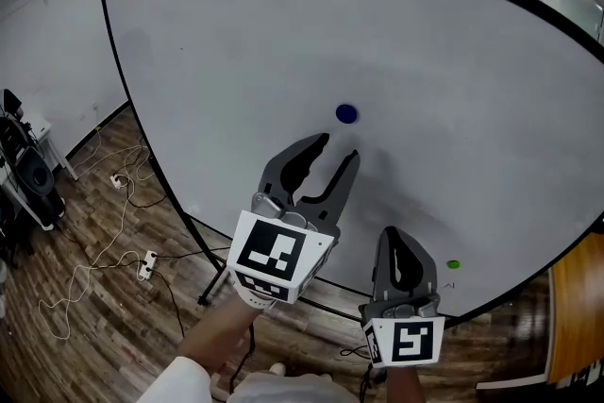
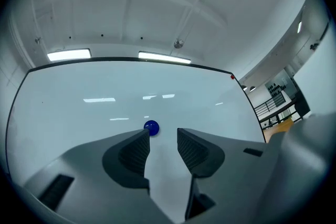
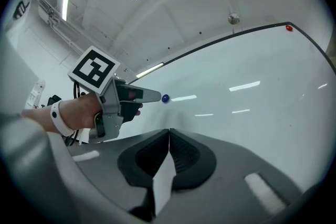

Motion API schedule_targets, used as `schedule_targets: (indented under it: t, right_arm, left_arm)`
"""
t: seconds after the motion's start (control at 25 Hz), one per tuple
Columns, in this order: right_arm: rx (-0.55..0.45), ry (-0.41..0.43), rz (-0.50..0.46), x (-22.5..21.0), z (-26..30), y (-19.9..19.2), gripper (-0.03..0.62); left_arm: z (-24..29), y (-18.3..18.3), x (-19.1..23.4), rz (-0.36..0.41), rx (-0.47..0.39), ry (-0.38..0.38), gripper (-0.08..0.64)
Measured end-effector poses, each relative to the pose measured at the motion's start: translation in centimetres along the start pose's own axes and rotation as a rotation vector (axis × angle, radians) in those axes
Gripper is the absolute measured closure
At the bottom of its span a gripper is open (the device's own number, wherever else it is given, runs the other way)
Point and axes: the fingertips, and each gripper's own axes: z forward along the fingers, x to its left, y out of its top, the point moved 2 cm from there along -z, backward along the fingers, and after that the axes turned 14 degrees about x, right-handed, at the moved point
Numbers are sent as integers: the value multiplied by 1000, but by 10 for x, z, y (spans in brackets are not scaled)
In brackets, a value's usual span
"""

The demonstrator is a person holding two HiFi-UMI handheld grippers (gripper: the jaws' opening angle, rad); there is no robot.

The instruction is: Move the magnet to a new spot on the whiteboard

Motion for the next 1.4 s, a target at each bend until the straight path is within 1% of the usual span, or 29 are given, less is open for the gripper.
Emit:
schedule_targets:
  t: [0.2,0.48,0.76,0.96,1.12,1.16,1.4]
  right_arm:
    - [-1,-10,14,-9,0,-5,592]
    - [11,-6,17,-11,1,-9,591]
    - [17,-3,12,-8,2,-8,592]
    - [25,-17,11,-15,0,-10,592]
    - [31,-27,14,-18,1,-10,592]
    - [31,-28,14,-19,0,-10,591]
    - [36,-32,23,-20,-2,-13,592]
  left_arm:
    - [18,0,5,50,10,58,405]
    - [27,5,12,103,5,123,405]
    - [38,11,16,152,15,162,406]
    - [46,12,13,152,14,164,407]
    - [48,15,15,146,10,182,413]
    - [49,16,14,142,8,182,435]
    - [49,17,13,119,-2,156,437]
